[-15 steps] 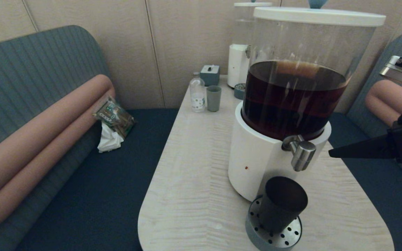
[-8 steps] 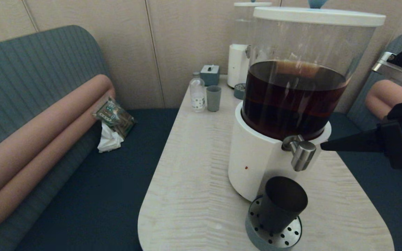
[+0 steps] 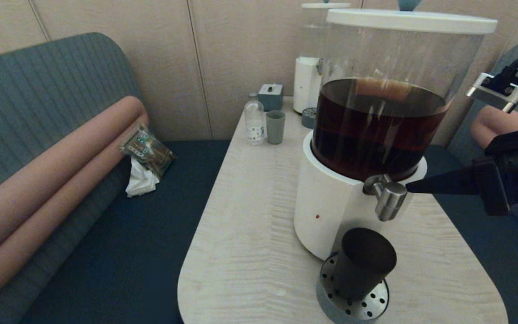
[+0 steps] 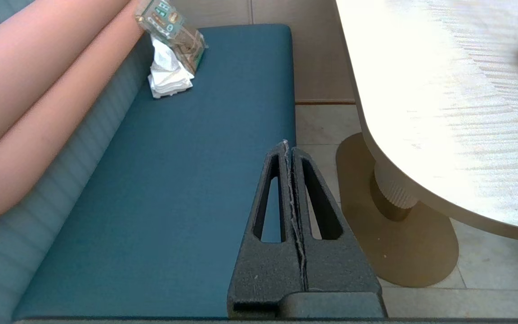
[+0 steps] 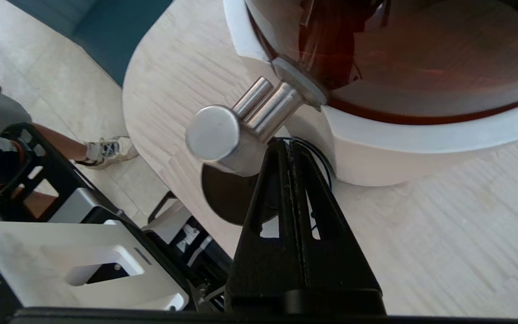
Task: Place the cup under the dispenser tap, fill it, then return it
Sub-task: Turn on the faucet
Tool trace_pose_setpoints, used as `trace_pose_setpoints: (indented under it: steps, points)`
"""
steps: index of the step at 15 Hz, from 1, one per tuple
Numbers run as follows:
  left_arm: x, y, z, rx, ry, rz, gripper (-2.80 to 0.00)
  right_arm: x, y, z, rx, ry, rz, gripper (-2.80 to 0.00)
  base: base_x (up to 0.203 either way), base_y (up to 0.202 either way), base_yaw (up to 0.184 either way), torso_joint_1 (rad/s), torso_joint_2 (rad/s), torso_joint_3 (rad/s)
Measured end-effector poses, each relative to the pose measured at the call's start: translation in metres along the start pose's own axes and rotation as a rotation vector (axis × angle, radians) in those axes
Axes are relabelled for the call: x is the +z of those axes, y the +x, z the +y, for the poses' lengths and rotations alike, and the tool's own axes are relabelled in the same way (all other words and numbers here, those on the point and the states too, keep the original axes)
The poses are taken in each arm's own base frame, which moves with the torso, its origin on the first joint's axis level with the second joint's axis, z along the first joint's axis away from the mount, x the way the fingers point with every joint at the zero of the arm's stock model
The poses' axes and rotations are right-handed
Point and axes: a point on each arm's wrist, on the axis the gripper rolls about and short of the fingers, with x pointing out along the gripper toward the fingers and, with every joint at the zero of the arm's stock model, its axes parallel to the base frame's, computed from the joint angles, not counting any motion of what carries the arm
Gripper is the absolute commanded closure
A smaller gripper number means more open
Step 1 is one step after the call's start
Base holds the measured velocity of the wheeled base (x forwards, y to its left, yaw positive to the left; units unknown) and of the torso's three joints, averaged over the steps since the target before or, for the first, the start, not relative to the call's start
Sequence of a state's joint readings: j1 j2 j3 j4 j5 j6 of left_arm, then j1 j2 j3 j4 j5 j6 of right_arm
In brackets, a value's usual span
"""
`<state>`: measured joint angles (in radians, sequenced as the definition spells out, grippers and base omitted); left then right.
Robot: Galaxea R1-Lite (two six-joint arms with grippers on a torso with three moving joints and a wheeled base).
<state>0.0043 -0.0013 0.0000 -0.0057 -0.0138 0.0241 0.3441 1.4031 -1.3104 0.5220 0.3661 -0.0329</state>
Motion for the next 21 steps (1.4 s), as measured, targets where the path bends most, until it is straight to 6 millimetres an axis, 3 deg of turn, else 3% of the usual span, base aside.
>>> trace_pose_setpoints:
  steps: [8,21]
  points:
    - [0.000,0.000,0.000,0.000,0.000,0.000,0.00,0.004,0.008,-0.002,0.003,-0.012,-0.016,0.00,0.000,0.000,0.000,0.000,0.00,0.000]
    - [0.000,0.000,0.000,0.000,0.000,0.000,0.00,0.005,0.025,0.012,0.007,-0.062,-0.014,0.00,0.000,0.000,0.000,0.000,0.00,0.000]
